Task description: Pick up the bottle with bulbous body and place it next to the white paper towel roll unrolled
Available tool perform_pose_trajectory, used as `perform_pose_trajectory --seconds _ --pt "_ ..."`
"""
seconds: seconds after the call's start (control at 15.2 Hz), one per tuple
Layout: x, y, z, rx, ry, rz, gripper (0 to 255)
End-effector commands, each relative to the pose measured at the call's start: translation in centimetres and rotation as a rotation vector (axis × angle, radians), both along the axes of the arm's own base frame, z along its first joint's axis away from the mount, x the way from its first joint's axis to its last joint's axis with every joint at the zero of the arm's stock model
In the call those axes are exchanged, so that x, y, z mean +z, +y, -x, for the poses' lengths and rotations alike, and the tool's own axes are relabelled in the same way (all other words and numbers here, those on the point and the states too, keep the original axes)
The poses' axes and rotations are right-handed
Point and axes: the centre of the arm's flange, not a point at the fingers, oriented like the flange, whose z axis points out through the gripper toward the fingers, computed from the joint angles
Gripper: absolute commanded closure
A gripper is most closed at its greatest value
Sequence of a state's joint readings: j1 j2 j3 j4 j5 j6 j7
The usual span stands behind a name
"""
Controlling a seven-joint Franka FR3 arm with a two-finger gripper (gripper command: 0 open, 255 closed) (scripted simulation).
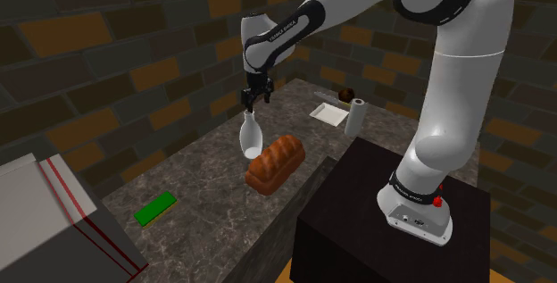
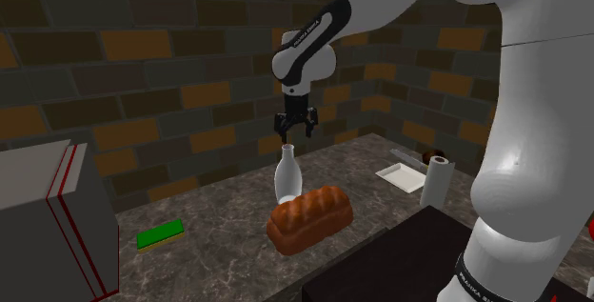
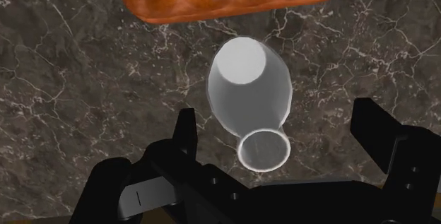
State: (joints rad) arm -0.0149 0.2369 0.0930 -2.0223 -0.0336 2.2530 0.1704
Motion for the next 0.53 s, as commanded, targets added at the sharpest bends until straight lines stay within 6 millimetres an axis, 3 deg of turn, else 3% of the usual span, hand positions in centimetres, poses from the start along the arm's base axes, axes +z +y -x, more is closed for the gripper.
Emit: perform_pose_trajectory --seconds 0.0,0.2,0.46 --pt "-1.8 0.2 -2.0 0.001 -0.004 0.006 0" --pt "-4.0 0.2 -4.4 0.003 -0.009 0.015 0" --pt "-6.1 0.1 -4.4 0.003 -0.009 0.015 0"
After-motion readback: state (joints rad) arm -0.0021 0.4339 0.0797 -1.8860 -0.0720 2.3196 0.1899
